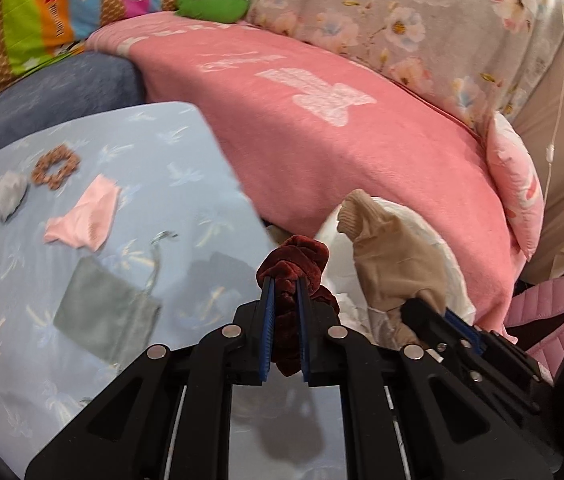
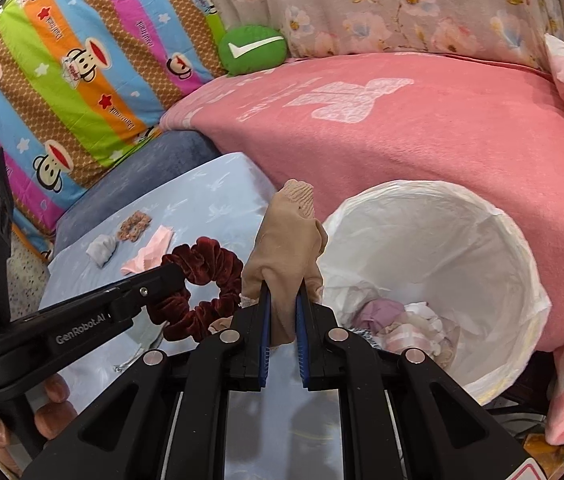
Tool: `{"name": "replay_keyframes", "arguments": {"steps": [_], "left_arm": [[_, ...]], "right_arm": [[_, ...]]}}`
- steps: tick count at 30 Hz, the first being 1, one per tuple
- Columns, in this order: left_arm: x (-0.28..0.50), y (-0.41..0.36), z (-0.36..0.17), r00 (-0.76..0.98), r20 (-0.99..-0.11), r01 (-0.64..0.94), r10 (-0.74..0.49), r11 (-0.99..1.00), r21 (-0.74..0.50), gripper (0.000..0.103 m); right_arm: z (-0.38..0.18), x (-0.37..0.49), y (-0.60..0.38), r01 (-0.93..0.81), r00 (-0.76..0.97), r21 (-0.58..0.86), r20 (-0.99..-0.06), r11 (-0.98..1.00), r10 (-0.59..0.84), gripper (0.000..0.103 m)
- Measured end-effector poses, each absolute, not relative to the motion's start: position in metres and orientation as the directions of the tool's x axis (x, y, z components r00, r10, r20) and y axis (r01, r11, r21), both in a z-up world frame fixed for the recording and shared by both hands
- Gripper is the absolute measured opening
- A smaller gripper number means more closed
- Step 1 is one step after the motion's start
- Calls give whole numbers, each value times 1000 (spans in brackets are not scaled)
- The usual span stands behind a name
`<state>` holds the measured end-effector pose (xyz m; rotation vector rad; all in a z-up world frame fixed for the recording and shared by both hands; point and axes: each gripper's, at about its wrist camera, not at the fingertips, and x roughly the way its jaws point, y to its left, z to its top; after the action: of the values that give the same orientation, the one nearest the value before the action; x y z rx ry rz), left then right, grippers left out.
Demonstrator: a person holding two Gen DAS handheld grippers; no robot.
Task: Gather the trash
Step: 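Carry the scrunchie and stocking over the white bin with both tools, then open both tools to drop the scrunchie and stocking into the bin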
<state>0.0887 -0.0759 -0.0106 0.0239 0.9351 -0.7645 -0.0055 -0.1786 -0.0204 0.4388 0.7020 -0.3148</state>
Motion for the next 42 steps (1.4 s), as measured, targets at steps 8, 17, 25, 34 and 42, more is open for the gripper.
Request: {"name": "replay_keyframes", "arguments": {"steps": [8, 17, 25, 34, 42], "left_arm": [[74, -117, 2, 315, -712, 680, -627, 673, -291, 11], [62, -151, 4, 258, -714, 733, -651, 613, -295, 13], [58, -154, 5, 322, -703, 715, -634, 650, -257, 54], [62, -152, 1, 346, -715, 703, -608, 673, -232, 55], [66, -140, -5, 358, -723, 677, -590, 698, -234, 61]], "right_arm": [[-17, -31, -216, 501, 709, 274, -674, 821, -208, 10], [-22, -50, -244, 561, 687, 274, -681, 782, -254, 11], [-23, -54, -252, 583, 685, 283, -675, 762, -274, 16], [-24, -53, -249, 574, 688, 289, -678, 766, -260, 23], [-25, -46, -241, 556, 689, 286, -684, 780, -240, 27]]}}
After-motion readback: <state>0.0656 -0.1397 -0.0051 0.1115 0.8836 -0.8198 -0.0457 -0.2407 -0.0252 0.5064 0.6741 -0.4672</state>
